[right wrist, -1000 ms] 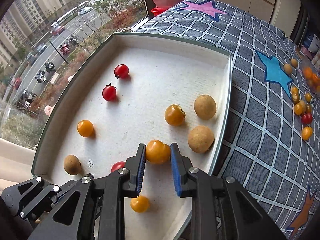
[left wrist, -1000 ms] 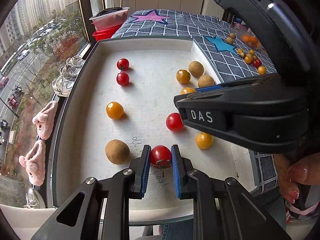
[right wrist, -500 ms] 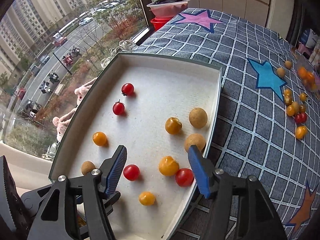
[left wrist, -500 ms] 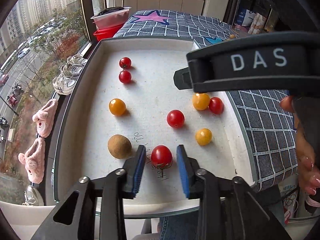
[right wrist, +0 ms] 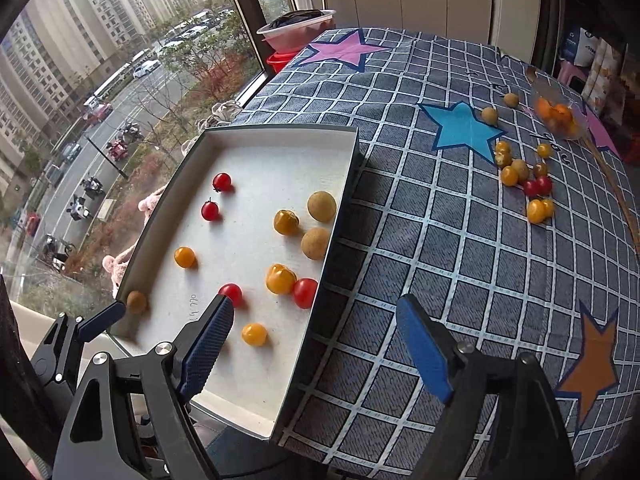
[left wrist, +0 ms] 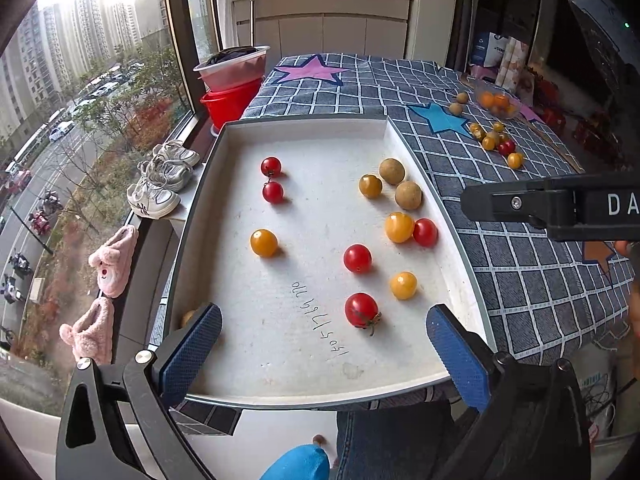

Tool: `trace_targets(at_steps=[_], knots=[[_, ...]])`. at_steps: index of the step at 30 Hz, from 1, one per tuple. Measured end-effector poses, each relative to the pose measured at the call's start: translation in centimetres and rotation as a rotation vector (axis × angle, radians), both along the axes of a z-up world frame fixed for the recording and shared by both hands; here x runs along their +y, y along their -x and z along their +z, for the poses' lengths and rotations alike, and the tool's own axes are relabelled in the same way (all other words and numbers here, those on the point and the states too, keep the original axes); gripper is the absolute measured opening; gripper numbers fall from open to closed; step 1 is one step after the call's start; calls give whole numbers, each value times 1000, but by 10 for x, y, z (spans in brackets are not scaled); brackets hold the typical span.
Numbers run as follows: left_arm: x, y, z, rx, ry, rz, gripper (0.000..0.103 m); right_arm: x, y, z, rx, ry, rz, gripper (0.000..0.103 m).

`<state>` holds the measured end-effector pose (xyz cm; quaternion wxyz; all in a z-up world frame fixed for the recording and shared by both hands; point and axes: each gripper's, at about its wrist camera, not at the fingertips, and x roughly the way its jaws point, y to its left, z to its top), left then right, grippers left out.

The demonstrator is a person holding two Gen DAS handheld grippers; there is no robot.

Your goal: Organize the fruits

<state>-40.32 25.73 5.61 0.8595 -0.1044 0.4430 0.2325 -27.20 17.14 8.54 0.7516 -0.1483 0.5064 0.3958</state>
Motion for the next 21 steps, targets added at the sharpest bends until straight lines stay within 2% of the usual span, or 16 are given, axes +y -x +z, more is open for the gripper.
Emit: trace_targets(at_steps=[4, 13, 21], knots=[[-4, 5, 1, 30, -5, 10, 103, -8, 13, 0, -13, 30, 4, 90], [-14, 14, 3, 60, 2, 15, 103, -11, 40, 2, -134, 92, 44, 90], [-21, 18, 1, 84, -20, 26, 103, -13, 44, -2, -137, 95, 49, 91]])
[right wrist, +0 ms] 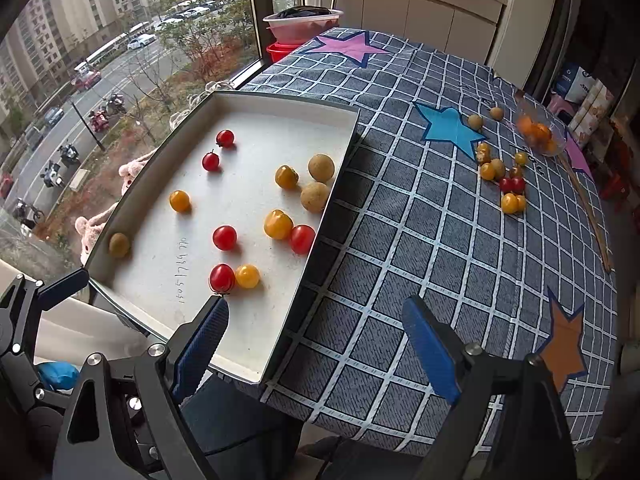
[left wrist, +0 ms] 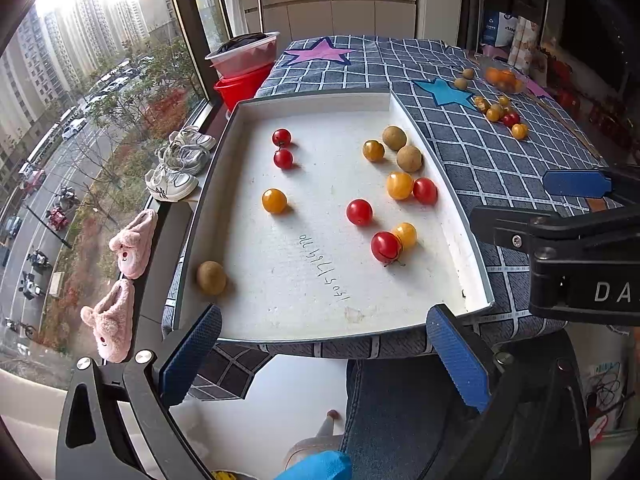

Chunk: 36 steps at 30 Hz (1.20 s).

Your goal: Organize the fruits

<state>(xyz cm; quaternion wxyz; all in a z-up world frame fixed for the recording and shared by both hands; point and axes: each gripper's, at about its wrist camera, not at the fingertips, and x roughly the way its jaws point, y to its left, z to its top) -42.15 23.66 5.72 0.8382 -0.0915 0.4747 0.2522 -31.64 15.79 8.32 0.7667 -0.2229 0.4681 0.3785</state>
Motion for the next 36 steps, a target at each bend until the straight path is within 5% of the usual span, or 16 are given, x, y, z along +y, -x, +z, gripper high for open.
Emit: trace_targets(at_steps=[36], knots=[[-10, -1, 1, 27, -39, -17, 103, -1, 2, -7, 19, 0, 21, 91]])
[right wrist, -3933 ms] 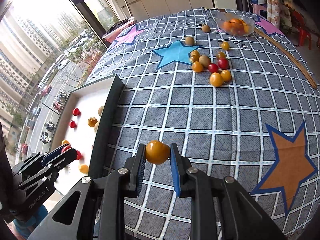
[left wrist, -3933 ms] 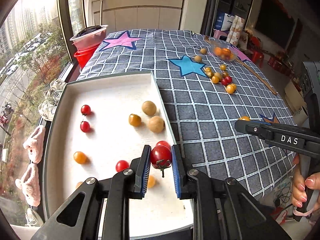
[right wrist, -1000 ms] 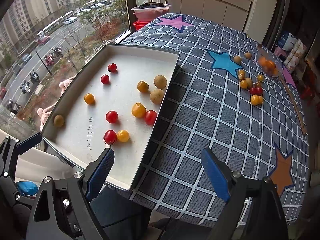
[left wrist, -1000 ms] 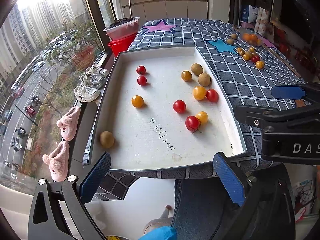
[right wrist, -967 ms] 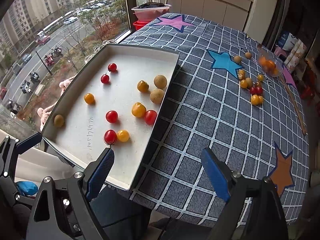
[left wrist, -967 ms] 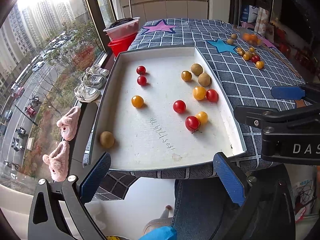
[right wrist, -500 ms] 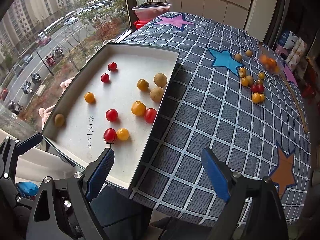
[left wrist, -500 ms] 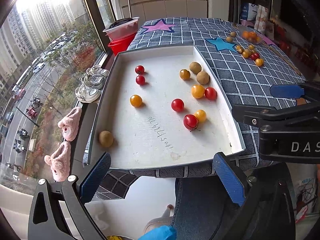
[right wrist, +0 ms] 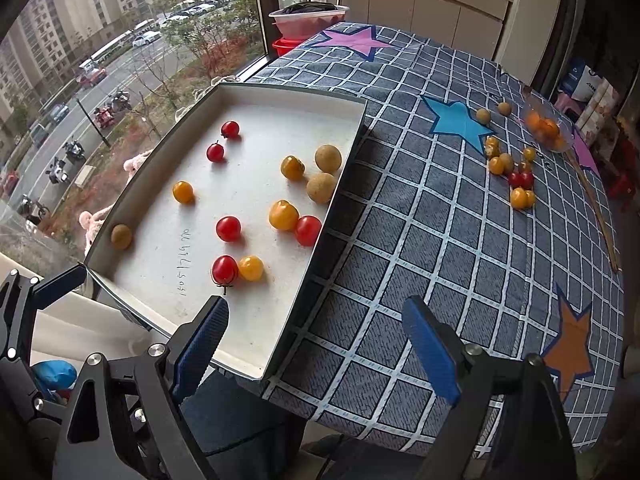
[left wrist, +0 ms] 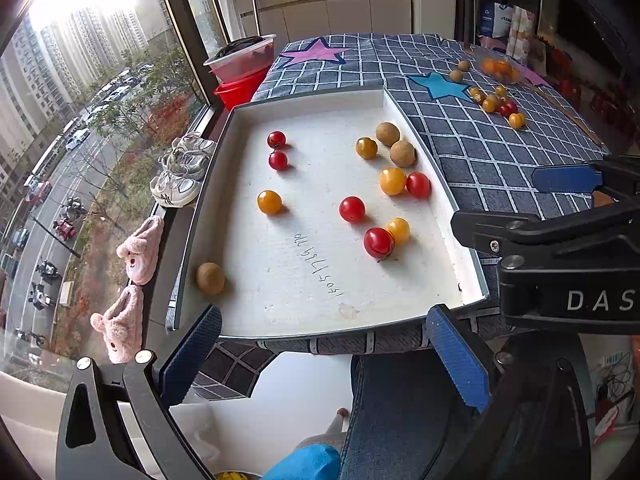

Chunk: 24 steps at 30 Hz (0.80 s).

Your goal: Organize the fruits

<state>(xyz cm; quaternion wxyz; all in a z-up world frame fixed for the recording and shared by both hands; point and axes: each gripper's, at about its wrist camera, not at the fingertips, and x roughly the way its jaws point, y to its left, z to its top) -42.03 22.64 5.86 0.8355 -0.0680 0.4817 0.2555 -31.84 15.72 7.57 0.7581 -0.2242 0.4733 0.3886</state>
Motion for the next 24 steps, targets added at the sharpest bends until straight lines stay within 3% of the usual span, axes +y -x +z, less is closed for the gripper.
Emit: trace_targets(at_steps=[24], knots=[[-1, -1, -2, 4, 4, -7, 103, 1, 2, -2, -1, 3, 4, 91]])
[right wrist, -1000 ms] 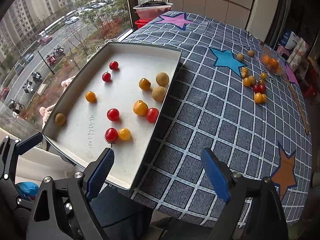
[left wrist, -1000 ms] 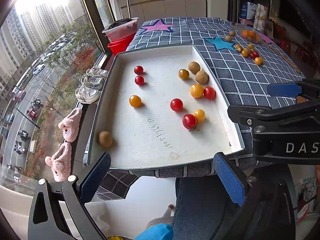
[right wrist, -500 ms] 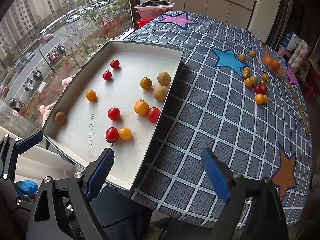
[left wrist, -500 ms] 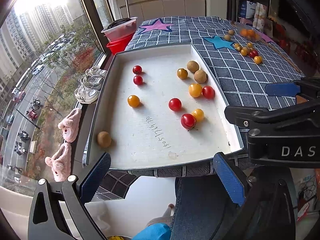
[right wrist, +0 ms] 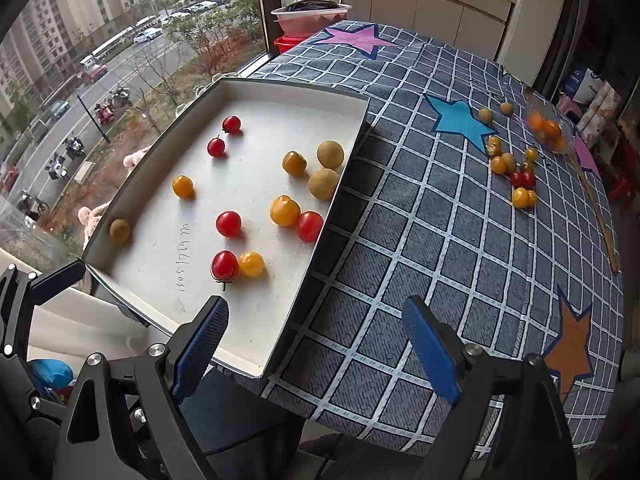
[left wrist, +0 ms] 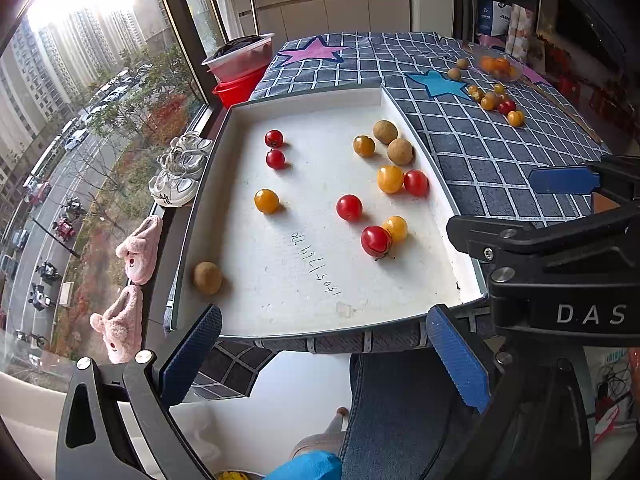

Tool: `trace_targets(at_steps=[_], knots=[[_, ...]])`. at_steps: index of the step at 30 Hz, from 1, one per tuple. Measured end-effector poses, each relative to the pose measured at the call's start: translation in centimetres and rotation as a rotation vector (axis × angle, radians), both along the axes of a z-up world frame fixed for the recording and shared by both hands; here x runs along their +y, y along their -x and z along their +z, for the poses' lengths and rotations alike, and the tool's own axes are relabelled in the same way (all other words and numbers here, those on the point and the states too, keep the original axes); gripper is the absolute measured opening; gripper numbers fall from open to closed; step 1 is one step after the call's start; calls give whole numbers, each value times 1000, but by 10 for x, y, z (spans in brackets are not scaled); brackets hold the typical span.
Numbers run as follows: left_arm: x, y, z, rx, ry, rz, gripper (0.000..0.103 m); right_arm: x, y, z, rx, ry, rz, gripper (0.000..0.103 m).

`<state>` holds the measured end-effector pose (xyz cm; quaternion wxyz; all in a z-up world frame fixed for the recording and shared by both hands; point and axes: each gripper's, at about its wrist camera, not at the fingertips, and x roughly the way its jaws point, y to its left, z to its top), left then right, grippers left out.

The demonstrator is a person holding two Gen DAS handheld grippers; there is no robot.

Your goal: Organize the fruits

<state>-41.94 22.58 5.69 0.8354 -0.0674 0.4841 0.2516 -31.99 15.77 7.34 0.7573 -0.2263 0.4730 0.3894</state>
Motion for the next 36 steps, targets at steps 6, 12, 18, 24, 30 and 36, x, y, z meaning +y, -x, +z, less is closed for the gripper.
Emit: trace_targets(at_steps=[6, 12, 18, 24, 30, 36], knots=[[-1, 0, 0, 0, 1, -3, 103, 0, 1, -1, -2, 3, 6, 91], [-1, 0, 0, 1, 0, -3, 103, 0, 1, -1, -1, 3, 6, 91], [-1, 0, 0, 5, 3, 1, 103, 1, 1, -1, 0, 3, 6, 91], [1, 1, -1, 7, 13, 6, 103, 1, 2, -3, -1, 6, 11, 91], [0, 0, -2, -2, 5, 9, 103, 1, 2, -3, -1, 7, 11, 91], [1, 2, 0, -19, -2, 0, 103, 0, 2, -4, 2, 12, 8, 91]])
